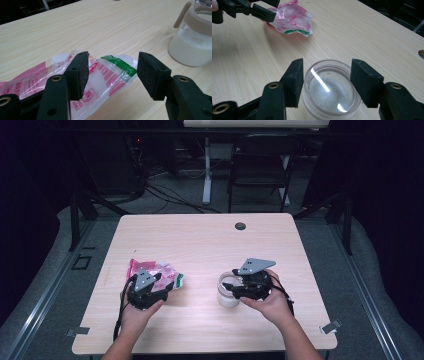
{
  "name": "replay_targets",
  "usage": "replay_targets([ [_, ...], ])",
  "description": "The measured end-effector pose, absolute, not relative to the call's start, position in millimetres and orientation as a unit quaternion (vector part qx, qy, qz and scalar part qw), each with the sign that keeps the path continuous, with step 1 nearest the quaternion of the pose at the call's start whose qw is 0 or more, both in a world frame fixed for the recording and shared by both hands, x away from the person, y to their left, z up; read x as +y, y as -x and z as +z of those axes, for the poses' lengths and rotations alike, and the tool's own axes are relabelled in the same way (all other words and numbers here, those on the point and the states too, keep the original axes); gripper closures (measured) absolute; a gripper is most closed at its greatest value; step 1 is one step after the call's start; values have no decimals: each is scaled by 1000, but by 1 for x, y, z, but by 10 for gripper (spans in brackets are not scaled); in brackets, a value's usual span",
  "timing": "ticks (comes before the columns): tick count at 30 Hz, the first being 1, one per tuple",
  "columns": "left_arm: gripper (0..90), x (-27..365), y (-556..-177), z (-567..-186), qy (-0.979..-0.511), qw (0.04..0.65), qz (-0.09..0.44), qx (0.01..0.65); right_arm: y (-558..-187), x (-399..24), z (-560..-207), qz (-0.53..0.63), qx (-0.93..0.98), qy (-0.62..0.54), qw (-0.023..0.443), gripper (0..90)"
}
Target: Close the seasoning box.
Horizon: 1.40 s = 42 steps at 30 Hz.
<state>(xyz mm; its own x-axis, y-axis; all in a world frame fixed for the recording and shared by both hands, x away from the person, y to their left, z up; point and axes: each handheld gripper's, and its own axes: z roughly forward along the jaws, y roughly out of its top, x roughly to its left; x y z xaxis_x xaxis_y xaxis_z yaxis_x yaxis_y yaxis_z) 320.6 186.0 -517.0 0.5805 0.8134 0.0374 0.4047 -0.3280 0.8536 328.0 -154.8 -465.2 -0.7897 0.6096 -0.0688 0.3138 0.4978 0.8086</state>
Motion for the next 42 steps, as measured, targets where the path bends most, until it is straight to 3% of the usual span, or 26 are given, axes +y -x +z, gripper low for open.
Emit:
replay_targets([
  [19, 431, 206, -327, -513, -760, 431, 246, 419, -344, -218, -457, 432, 795, -377, 199, 435],
  [42, 433, 219, -336, -523, -754, 415, 247, 445, -374, -267, -526, 364, 745, -521, 204, 464],
])
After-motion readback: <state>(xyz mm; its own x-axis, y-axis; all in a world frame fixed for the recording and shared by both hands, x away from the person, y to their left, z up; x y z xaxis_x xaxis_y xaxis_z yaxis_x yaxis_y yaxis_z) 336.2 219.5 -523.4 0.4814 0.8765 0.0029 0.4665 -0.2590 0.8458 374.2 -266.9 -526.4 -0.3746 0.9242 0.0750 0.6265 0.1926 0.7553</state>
